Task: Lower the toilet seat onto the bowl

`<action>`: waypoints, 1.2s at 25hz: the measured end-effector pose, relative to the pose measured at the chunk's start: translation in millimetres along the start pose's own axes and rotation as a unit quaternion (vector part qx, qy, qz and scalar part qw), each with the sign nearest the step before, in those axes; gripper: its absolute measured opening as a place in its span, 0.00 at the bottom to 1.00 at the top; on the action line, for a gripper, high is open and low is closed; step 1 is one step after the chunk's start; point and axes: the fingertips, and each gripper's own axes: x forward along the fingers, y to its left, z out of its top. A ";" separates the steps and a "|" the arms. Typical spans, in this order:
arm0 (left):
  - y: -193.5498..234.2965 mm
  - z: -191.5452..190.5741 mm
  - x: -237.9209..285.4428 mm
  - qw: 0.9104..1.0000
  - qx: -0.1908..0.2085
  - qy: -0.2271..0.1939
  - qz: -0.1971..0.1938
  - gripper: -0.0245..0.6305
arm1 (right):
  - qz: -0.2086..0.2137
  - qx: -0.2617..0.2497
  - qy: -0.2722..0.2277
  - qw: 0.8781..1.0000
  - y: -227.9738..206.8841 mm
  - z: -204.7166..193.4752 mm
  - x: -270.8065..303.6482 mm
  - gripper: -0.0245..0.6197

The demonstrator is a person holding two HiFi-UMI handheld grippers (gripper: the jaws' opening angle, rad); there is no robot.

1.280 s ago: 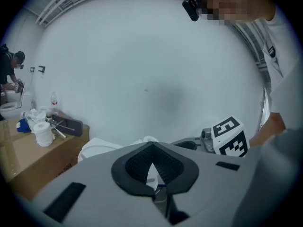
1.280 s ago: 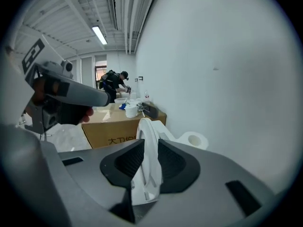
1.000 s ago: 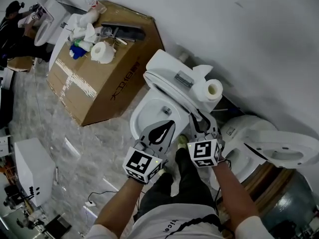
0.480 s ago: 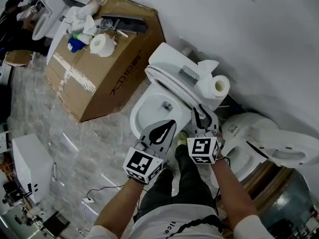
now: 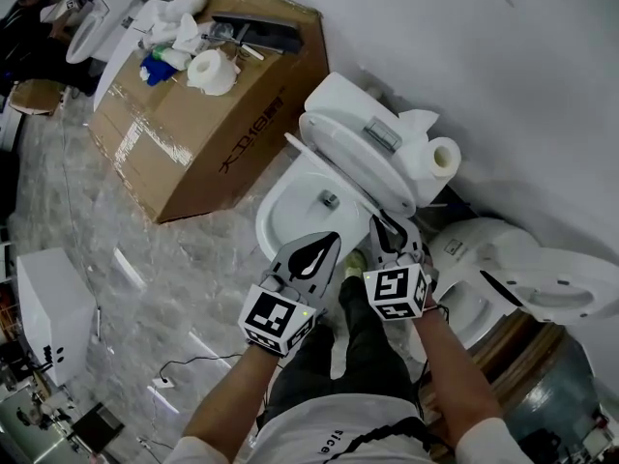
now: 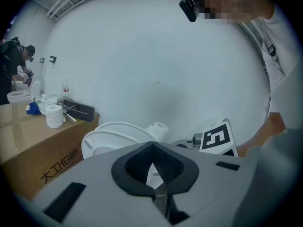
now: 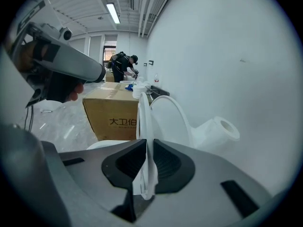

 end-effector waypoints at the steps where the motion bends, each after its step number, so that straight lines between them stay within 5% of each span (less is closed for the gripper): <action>1: 1.9 -2.1 -5.3 1.000 -0.002 -0.001 0.003 0.05 | 0.004 -0.002 0.001 1.000 5.6 0.0 -1.1 0.12; 17: 39.3 -54.1 -103.8 0.998 -0.041 -0.026 0.051 0.05 | 0.045 -0.035 0.020 0.998 126.2 -21.5 -11.2 0.13; 30: 66.4 -121.8 -163.7 0.995 -0.058 -0.031 0.069 0.05 | 0.035 -0.067 0.016 0.997 210.6 -56.4 -3.7 0.15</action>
